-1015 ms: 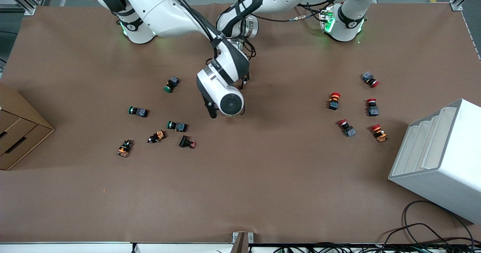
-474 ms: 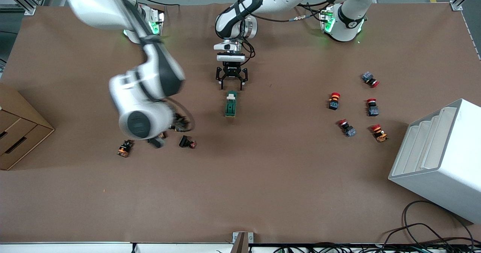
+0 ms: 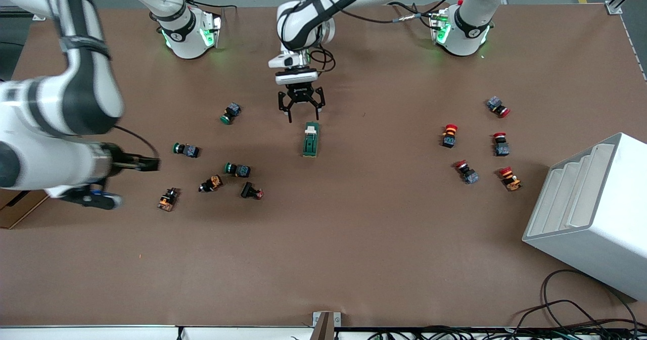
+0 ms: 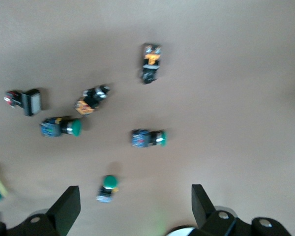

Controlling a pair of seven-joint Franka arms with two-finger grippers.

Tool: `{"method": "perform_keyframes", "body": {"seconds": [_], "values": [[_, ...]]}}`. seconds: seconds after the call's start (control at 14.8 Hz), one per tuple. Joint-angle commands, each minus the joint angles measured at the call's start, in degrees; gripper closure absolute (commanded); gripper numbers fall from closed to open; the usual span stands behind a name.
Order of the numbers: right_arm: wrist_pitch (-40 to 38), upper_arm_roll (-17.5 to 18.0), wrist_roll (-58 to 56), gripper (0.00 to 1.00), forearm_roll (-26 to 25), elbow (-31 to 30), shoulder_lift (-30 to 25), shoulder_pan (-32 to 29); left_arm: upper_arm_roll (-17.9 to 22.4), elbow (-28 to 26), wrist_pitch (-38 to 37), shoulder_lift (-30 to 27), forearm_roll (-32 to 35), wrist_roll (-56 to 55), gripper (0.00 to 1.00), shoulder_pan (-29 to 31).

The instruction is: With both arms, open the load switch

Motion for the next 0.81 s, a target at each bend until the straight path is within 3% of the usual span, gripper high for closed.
{"method": "perform_keyframes", "body": {"seconds": [0.0,0.27,0.74], "values": [[0.44,1.44,-9.68,0.0,-4.3,-1.82,-3.89,-3.97,-0.16,6.04,-0.19,-5.16,-11.89,12.84,0.05,2.91],[0.44,1.35,-14.09,0.0,-4.84,-0.07,-6.26,-6.87,0.01,13.53,-0.28,-11.75,-29.04,32.88,0.03,10.98],[-5.0,1.7,-12.52,0.0,-5.1,4.59,-6.71,-7.05,-0.08,14.42,-0.81,-26.34,-57.0,68.23,0.0,36.12]]}}
